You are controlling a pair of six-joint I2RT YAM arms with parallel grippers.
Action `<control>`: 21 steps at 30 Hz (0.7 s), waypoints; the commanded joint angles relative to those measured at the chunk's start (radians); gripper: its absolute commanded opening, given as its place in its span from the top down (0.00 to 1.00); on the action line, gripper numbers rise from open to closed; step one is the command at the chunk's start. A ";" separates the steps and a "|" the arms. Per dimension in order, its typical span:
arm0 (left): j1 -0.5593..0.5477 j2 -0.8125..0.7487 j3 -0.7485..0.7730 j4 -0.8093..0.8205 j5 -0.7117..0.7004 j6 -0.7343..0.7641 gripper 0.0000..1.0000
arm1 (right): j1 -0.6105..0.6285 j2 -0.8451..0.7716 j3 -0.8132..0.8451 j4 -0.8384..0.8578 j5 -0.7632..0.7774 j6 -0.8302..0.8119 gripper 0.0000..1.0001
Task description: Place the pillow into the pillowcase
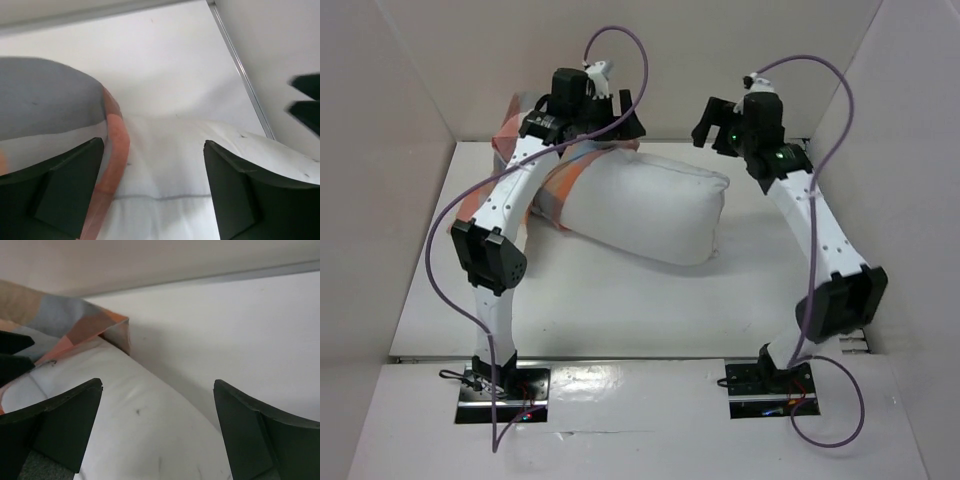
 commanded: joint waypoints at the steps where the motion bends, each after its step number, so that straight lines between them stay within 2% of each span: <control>1: 0.013 -0.037 0.052 0.043 -0.131 0.042 0.02 | -0.007 -0.189 -0.068 0.078 0.249 -0.036 0.00; 3: 0.024 -0.060 0.085 0.043 -0.161 0.062 0.00 | -0.016 -0.256 -0.080 0.052 0.286 -0.048 0.00; 6: 0.033 -0.081 0.128 0.031 -0.223 0.071 0.04 | -0.017 -0.321 -0.103 0.022 0.333 -0.067 0.00; 8: 0.042 -0.124 0.128 0.011 -0.275 0.085 0.11 | -0.017 -0.330 -0.103 0.011 0.242 -0.114 0.00; 10: 0.042 -0.175 0.020 0.001 -0.308 0.106 0.17 | -0.017 -0.330 -0.103 -0.050 0.154 -0.128 0.00; 11: 0.042 -0.237 -0.033 0.001 -0.344 0.106 0.20 | 0.005 -0.310 -0.121 -0.072 0.064 -0.160 0.00; 12: 0.042 -0.270 -0.091 0.001 -0.355 0.116 0.29 | 0.017 -0.278 -0.134 -0.115 0.041 -0.160 0.00; 13: 0.042 -0.302 -0.212 0.001 -0.366 0.116 0.33 | 0.054 -0.263 -0.149 -0.127 0.040 -0.160 0.00; 15: 0.042 -0.392 -0.346 0.039 -0.395 0.105 0.33 | 0.088 -0.229 -0.210 -0.136 0.040 -0.170 0.00; 17: 0.030 -0.440 -0.528 0.098 -0.417 0.096 0.28 | 0.099 -0.183 -0.243 -0.123 0.040 -0.151 0.00; 19: 0.019 -0.465 -0.604 0.162 -0.460 0.096 0.20 | 0.108 -0.163 -0.287 -0.066 0.011 -0.139 0.00; 21: 0.019 -0.456 -0.638 0.172 -0.486 0.076 0.18 | 0.096 -0.149 -0.312 -0.025 0.011 -0.128 0.00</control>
